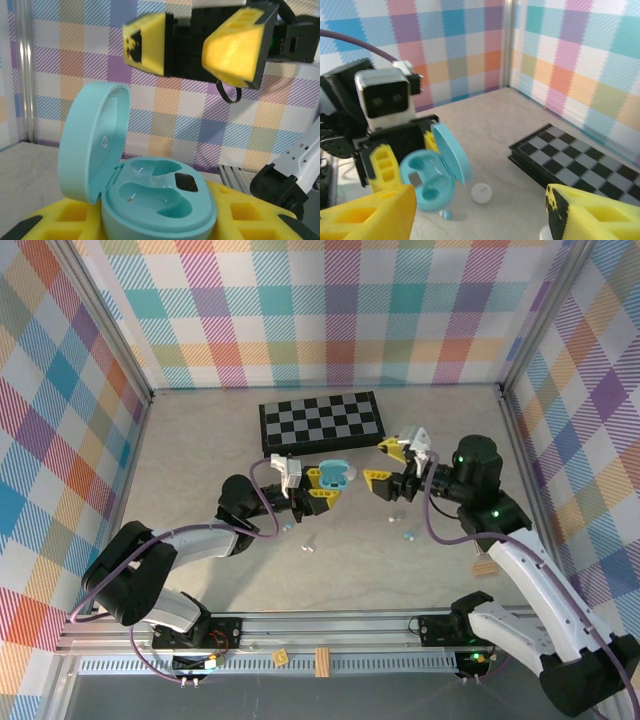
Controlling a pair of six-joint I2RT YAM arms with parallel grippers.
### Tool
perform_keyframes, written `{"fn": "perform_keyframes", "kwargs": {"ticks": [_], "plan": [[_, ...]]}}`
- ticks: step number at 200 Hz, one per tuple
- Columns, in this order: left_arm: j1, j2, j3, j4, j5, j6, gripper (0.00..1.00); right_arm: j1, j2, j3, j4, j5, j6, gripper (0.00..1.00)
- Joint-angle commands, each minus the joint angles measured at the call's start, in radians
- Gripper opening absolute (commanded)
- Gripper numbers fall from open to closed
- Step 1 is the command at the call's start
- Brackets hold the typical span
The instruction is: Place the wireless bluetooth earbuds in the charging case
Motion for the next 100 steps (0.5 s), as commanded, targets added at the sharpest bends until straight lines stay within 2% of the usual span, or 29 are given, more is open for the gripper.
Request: {"fn": "perform_keyframes", "kwargs": {"ticks": [1, 15, 41, 56, 100], "plan": [[0.023, -0.016, -0.013, 0.066, 0.015, -0.01, 0.38, -0.043, -0.055, -0.073, 0.032, 0.114, 0.198, 0.72], [0.032, -0.023, -0.017, 0.066, 0.016, -0.011, 0.38, -0.065, -0.094, -0.12, -0.018, 0.223, 0.286, 0.73], [0.038, -0.024, -0.017, 0.068, 0.021, -0.015, 0.38, -0.113, -0.092, -0.146, -0.221, 0.39, 0.405, 0.74], [0.039, -0.017, -0.013, 0.075, 0.027, -0.022, 0.39, -0.147, -0.04, -0.174, -0.283, 0.338, 0.453, 0.73], [0.038, -0.02, -0.01, 0.076, 0.026, -0.022, 0.39, -0.163, 0.164, -0.254, -0.242, 0.281, 0.55, 0.76]]}}
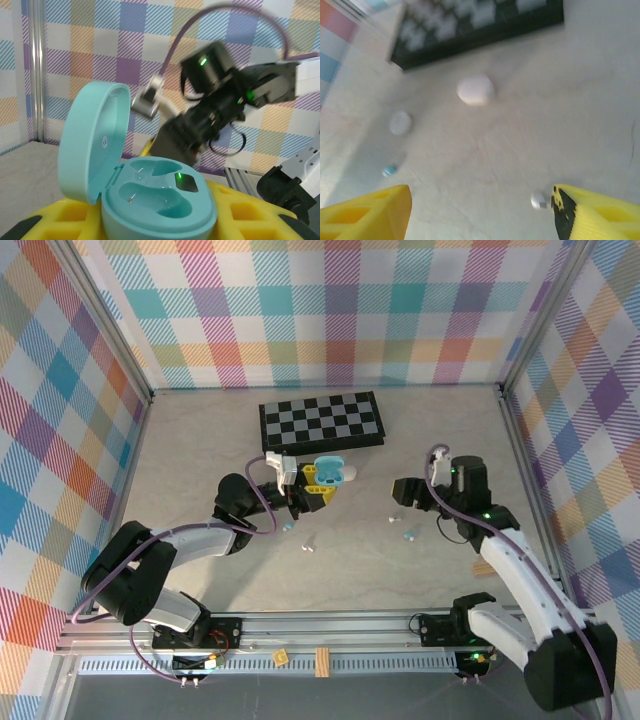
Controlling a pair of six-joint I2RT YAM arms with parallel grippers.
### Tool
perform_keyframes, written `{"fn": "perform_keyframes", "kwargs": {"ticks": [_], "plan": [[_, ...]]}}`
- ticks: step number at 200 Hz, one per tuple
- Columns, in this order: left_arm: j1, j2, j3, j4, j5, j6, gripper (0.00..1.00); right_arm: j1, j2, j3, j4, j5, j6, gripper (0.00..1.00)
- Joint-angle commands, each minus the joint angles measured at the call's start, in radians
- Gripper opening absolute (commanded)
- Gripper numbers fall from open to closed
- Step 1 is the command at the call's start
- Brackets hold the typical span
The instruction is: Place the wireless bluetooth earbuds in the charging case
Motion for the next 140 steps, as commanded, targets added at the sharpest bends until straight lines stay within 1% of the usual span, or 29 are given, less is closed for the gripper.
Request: {"fn": "perform_keyframes", "kwargs": {"ticks": [1, 38, 81, 102, 140], "plan": [[0.01, -0.021, -0.005, 0.059, 0.023, -0.011, 0.39, -0.011, 0.076, -0.035, -0.028, -0.015, 0.088, 0.76], [0.009, -0.026, -0.012, 0.059, 0.021, -0.017, 0.39, -0.02, 0.232, -0.027, -0.013, -0.05, 0.066, 0.78], [0.01, -0.042, -0.024, 0.058, 0.013, -0.017, 0.39, -0.042, 0.338, -0.045, 0.001, -0.037, 0.064, 0.82], [0.01, -0.044, -0.022, 0.058, 0.014, -0.019, 0.39, -0.046, 0.372, -0.067, 0.033, -0.059, 0.07, 0.82], [0.01, -0.04, -0.018, 0.056, 0.017, -0.018, 0.39, -0.046, 0.385, -0.105, 0.046, -0.097, 0.056, 0.8]]}}
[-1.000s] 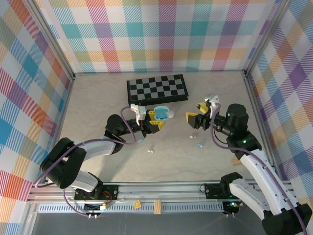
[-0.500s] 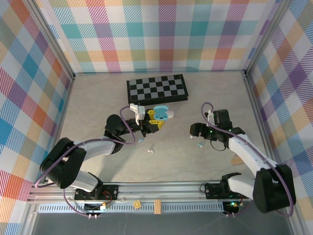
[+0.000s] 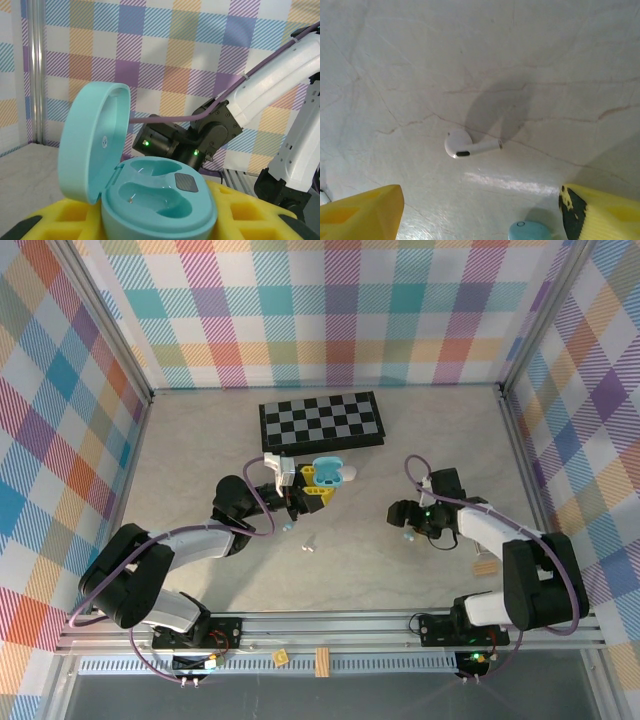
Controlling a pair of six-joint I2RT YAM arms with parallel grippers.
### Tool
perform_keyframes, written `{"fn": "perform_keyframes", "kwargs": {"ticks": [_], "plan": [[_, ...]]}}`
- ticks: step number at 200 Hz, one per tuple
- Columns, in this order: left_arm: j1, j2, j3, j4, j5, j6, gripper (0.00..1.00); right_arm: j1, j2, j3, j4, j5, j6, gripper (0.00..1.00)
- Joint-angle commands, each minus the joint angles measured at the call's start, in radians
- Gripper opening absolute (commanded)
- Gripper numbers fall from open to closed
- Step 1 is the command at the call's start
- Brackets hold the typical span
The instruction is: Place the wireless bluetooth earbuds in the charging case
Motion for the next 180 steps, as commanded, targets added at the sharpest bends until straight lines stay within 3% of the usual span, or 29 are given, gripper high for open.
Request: {"fn": "perform_keyframes", "kwargs": {"ticks": [1, 132, 180], "plan": [[0.01, -0.022, -0.005, 0.051, 0.018, -0.01, 0.39, -0.005, 0.008, -0.025, 0.017, -0.056, 0.001, 0.8], [0.01, -0.007, 0.012, 0.051, 0.027, -0.008, 0.39, -0.006, -0.188, -0.146, -0.095, -0.154, 0.143, 0.71], [0.01, 0.002, 0.025, 0.053, 0.037, -0.012, 0.39, -0.007, -0.261, -0.108, -0.135, 0.033, 0.13, 0.67]]}}
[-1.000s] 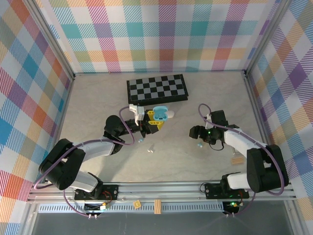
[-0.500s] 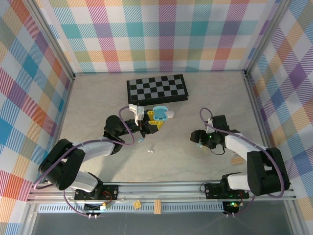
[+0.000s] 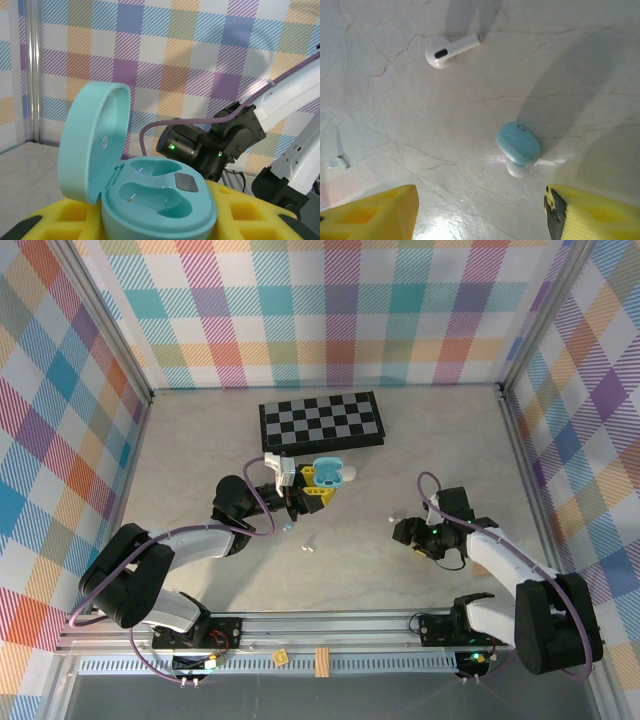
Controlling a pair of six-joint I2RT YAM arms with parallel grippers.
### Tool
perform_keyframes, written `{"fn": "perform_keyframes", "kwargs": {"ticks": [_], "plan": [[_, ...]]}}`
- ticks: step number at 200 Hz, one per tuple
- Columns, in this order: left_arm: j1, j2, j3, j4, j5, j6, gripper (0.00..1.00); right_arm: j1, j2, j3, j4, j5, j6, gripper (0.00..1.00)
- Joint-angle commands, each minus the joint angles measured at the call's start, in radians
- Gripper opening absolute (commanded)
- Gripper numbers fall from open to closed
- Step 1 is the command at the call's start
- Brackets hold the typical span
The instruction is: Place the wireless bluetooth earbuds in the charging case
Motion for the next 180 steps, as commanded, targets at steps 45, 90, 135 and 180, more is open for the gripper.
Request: {"fn": "perform_keyframes", "kwargs": {"ticks": [45, 90, 135, 180], "plan": [[0.01, -0.005, 0.013, 0.053, 0.02, -0.003, 0.39, -0.006, 0.097, 0.111, 0.025, 0.06, -0.07, 0.67], [0.01, -0.017, 0.005, 0.053, 0.012, -0.004, 0.39, -0.006, 0.216, 0.115, 0.09, -0.018, -0.098, 0.67], [0.01, -0.012, 0.012, 0.053, 0.018, -0.007, 0.39, -0.005, 0.196, 0.074, 0.091, -0.044, -0.113, 0.6], [0.01, -0.004, 0.021, 0.053, 0.023, -0.008, 0.39, -0.006, 0.187, 0.057, 0.079, -0.037, -0.109, 0.48]]}}
